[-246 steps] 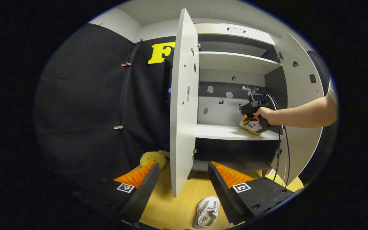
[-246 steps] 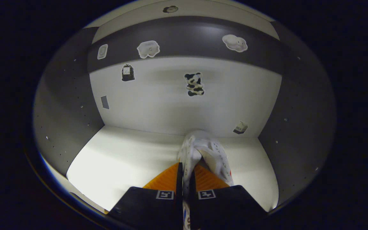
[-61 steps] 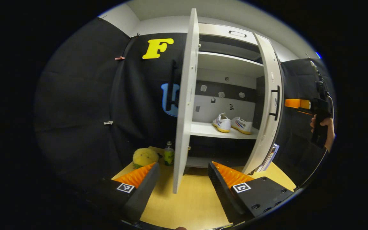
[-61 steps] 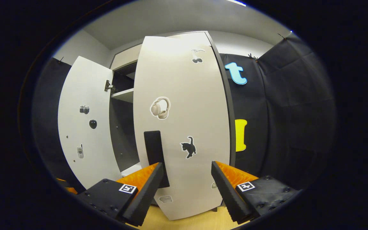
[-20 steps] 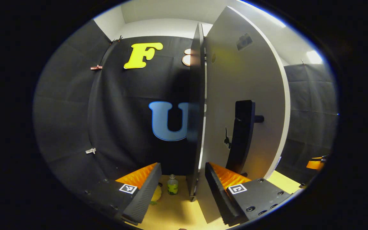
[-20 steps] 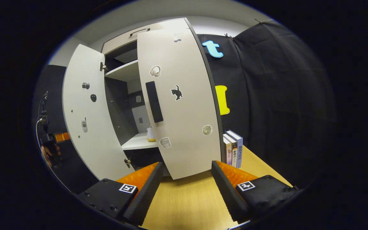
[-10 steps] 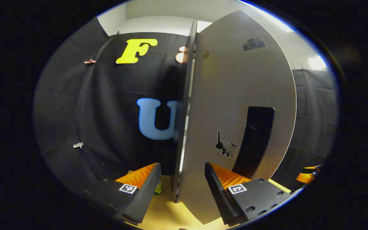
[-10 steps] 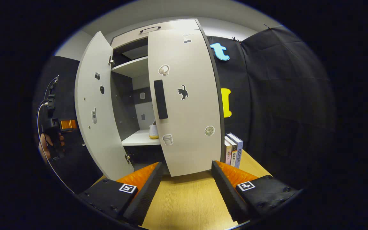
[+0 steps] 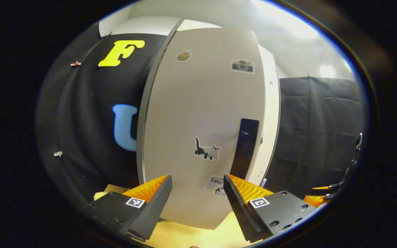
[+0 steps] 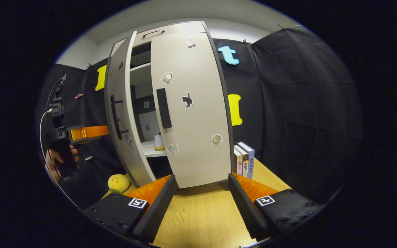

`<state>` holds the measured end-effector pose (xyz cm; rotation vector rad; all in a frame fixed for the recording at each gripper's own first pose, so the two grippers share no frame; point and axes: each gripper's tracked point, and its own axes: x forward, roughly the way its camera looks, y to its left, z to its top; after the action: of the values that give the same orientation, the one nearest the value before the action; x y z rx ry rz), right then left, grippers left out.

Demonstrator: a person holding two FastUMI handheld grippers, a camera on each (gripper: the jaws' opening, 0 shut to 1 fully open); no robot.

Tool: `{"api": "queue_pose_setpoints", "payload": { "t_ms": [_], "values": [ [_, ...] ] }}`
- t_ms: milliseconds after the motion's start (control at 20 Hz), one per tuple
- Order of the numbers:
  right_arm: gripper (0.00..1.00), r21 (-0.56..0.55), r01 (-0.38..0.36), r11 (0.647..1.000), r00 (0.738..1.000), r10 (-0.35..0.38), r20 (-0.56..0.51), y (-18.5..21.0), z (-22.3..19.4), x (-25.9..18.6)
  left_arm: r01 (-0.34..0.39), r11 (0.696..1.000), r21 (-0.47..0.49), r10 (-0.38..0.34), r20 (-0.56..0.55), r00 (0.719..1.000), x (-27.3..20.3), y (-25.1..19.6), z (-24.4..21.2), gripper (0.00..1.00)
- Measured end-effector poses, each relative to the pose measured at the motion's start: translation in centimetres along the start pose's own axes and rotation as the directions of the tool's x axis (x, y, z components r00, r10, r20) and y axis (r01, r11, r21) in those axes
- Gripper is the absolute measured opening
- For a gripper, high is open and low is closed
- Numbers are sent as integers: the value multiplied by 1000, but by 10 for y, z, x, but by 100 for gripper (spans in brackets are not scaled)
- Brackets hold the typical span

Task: Grab one shoe with the right hand and put it into the shoe cabinet, grab the other shoe with the left hand and put it into the shoe cabinet; then close the right door with the right hand and the left door with the left hand.

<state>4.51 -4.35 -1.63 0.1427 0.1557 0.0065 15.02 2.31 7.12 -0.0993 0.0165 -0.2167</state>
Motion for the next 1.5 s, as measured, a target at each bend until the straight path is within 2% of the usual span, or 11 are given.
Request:
{"api": "queue_pose_setpoints", "payload": {
  "t_ms": [150,200,300,350,400,750,900,1050,1500],
  "values": [
    [98,12,2,1000,1000,-3,5,-3,1,1,-36,998,48,35,18,999,-16,-7,-10,94],
    [98,14,-1,1000,1000,1,1,-3,0,3,-59,997,59,57,22,998,-22,-6,-14,91],
    [98,18,-13,1000,1000,13,-6,0,-3,5,-135,988,75,134,27,991,-39,0,-24,95],
    [98,16,-19,1000,1000,19,-6,3,-5,5,-176,981,82,173,34,984,-49,5,-27,92],
    [98,14,-25,1000,1000,25,-10,6,-7,7,-201,976,87,197,46,979,-55,8,-28,95],
    [98,-4,-85,996,996,85,-43,30,-26,12,-325,945,31,323,45,945,-93,17,-60,95],
    [98,-7,-97,995,995,97,-34,37,-29,10,-364,930,45,363,30,931,-104,18,-74,95],
    [98,-23,-110,994,993,109,-45,42,-37,9,-376,923,76,378,-19,925,-116,11,-96,95],
    [98,-4,-157,988,984,156,-88,68,-60,3,-338,940,42,340,-78,937,-118,-4,-118,95]
  ]
}}
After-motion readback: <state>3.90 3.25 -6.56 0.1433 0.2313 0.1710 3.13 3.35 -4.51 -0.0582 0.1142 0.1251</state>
